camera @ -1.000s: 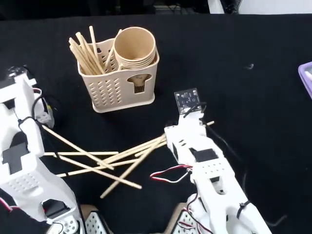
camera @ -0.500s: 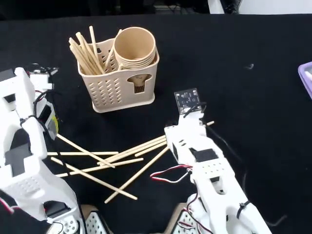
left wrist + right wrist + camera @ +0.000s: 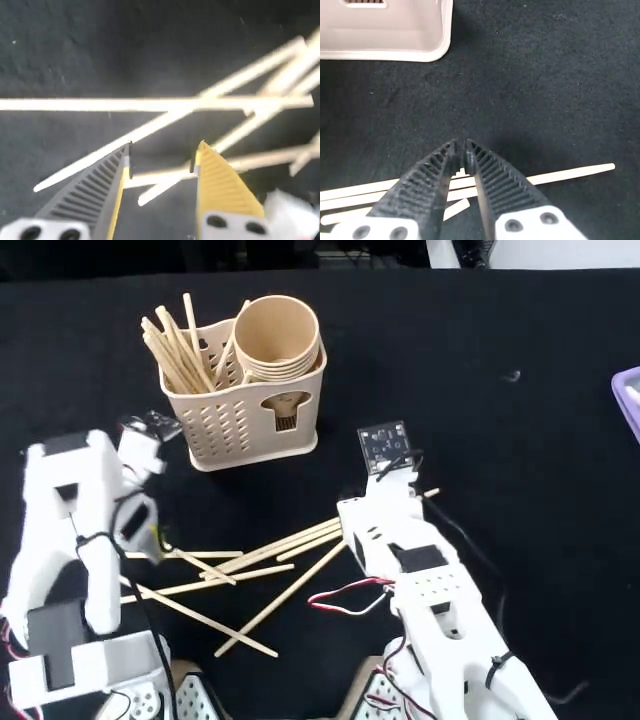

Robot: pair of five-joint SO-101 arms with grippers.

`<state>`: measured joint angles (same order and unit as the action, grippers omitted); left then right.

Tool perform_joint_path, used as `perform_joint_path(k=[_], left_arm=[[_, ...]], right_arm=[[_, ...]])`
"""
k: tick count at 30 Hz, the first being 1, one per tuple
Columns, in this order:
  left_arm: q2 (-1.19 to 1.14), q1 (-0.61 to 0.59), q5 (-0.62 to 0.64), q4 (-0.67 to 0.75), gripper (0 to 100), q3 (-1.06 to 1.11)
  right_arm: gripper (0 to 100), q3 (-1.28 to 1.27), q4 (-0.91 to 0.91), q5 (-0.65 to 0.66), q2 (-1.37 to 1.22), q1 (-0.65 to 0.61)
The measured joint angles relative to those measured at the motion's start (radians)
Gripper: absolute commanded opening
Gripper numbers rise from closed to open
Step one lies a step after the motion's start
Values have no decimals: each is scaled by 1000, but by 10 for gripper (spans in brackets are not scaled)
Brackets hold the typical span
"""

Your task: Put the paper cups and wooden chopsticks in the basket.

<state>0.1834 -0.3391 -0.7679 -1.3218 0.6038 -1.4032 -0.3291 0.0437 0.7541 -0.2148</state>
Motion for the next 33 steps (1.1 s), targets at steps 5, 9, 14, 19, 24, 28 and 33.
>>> perform_joint_path(k=[5,9,14,19,24,28,33], left_arm=[[55,69,57,141,262,100],[86,109,48,152,262,121],[86,121,-52,201,263,152],[77,114,-101,328,273,218],[74,104,-107,399,267,264],[75,104,-109,405,266,270],[75,78,-110,407,175,272]], right_arm=[[29,0,0,0,0,0],[29,0,0,0,0,0],[29,0,0,0,0,0],[29,0,0,0,0,0],[29,0,0,0,0,0],[29,0,0,0,0,0],[29,0,0,0,0,0]])
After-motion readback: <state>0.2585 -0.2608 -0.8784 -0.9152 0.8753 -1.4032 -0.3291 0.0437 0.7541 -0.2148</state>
